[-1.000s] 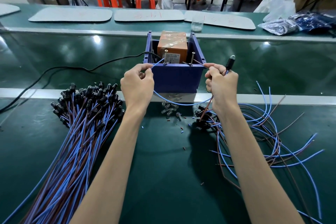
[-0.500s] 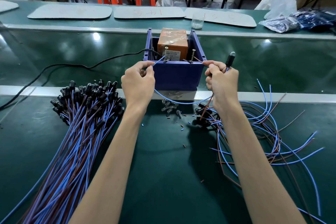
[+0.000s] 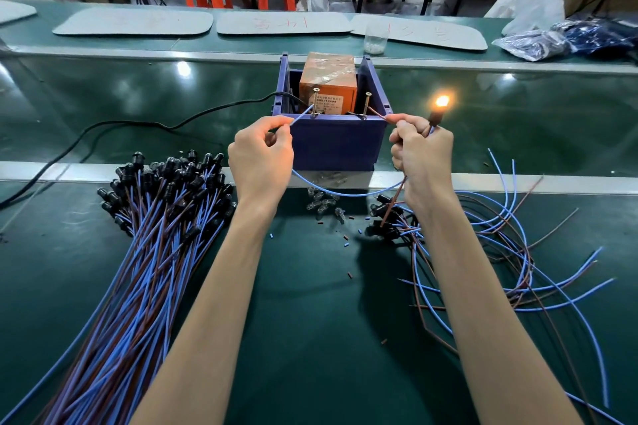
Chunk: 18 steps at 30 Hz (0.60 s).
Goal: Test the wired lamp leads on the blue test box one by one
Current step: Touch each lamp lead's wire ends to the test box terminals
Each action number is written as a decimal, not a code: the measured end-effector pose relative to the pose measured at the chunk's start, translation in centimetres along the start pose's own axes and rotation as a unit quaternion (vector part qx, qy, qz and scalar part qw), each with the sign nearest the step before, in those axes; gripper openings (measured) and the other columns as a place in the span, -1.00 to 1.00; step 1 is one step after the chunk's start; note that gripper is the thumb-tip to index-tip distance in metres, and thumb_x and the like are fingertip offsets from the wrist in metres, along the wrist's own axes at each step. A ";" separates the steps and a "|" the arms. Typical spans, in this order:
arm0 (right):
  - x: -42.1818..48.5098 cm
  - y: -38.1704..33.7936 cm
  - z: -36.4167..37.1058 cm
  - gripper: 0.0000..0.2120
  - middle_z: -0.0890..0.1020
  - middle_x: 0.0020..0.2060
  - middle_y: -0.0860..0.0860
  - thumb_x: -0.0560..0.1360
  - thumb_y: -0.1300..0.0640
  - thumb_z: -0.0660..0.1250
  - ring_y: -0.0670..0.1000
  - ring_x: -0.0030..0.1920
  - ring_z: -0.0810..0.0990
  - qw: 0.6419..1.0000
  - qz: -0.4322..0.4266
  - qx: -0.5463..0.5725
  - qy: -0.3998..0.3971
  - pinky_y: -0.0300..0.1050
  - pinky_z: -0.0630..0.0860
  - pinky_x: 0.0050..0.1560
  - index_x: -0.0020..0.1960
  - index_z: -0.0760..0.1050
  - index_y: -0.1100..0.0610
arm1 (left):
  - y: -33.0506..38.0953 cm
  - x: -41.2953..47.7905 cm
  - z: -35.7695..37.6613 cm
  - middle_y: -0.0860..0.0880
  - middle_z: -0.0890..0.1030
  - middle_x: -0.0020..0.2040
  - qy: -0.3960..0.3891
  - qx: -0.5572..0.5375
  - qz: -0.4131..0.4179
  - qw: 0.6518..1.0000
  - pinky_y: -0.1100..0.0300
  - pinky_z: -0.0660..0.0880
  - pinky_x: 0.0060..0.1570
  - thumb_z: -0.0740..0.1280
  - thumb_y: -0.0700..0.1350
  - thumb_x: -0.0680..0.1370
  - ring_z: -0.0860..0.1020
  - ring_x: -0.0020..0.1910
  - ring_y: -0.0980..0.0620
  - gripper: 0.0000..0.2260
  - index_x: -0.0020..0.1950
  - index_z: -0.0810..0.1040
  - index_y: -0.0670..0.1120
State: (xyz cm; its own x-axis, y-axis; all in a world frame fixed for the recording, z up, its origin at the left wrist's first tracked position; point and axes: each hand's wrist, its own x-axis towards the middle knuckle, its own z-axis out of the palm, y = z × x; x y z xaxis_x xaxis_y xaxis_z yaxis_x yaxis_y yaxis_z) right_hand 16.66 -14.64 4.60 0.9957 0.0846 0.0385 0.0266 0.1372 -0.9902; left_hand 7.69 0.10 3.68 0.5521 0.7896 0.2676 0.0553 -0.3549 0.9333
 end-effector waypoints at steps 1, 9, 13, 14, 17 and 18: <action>0.0 0.0 0.0 -0.70 0.43 -0.45 -0.02 0.56 0.35 0.15 -0.17 -0.58 0.28 1.000 0.000 -0.001 0.000 -0.34 0.22 -0.54 -0.20 0.58 0.14 | 0.0 0.0 0.0 0.15 0.53 -0.38 0.000 0.000 0.000 1.000 0.24 0.41 -0.22 0.30 -0.17 0.54 0.44 -0.43 0.21 -0.83 0.00 0.69 -0.04; -0.1 -0.2 -0.1 -0.71 0.43 -0.46 -0.03 0.56 0.36 0.15 -0.18 -0.58 0.29 1.000 0.005 -0.001 0.001 -0.34 0.22 -0.55 -0.18 0.59 0.16 | 0.2 -0.1 -0.1 0.11 0.55 -0.36 -0.001 0.007 0.005 1.000 0.18 0.46 -0.16 0.30 -0.18 0.54 0.45 -0.40 0.16 -0.83 0.01 0.69 -0.07; -0.2 -0.3 0.0 -0.72 0.43 -0.45 -0.02 0.56 0.36 0.15 -0.17 -0.58 0.28 1.000 0.007 -0.005 0.001 -0.34 0.22 -0.54 -0.16 0.59 0.18 | 0.3 -0.2 -0.2 0.06 0.59 -0.32 0.002 0.009 0.007 1.000 0.12 0.51 -0.11 0.30 -0.18 0.54 0.48 -0.36 0.11 -0.82 0.01 0.69 -0.07; -0.2 -0.3 0.0 -0.72 0.43 -0.45 -0.01 0.56 0.36 0.15 -0.17 -0.57 0.28 1.000 0.008 -0.006 0.001 -0.34 0.22 -0.54 -0.16 0.59 0.18 | 0.2 -0.2 -0.2 0.07 0.59 -0.33 0.002 0.008 0.007 1.000 0.12 0.51 -0.11 0.30 -0.18 0.54 0.48 -0.36 0.11 -0.82 0.01 0.69 -0.07; -0.3 -0.4 0.0 -0.72 0.44 -0.44 -0.01 0.56 0.35 0.15 -0.17 -0.57 0.29 1.000 0.008 -0.014 0.001 -0.34 0.23 -0.54 -0.16 0.60 0.18 | 0.3 -0.2 -0.2 0.09 0.57 -0.34 0.000 0.008 0.006 1.000 0.12 0.51 -0.12 0.30 -0.18 0.54 0.47 -0.37 0.12 -0.82 0.01 0.69 -0.06; -0.3 -0.3 0.0 -0.72 0.44 -0.44 -0.01 0.56 0.35 0.15 -0.17 -0.57 0.29 1.000 0.006 -0.015 0.000 -0.34 0.24 -0.53 -0.16 0.60 0.17 | 0.3 -0.2 -0.2 0.10 0.57 -0.34 0.001 0.010 0.007 1.000 0.12 0.51 -0.12 0.30 -0.18 0.54 0.47 -0.37 0.13 -0.82 0.01 0.69 -0.06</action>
State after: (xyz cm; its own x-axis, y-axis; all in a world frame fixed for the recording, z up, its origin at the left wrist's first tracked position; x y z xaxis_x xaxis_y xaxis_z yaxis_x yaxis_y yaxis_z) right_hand 16.33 -14.75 4.92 0.9960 0.0858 0.0256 0.0164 0.1057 -0.9943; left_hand 7.42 -0.06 3.90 0.5516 0.7852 0.2815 0.0637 -0.3762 0.9244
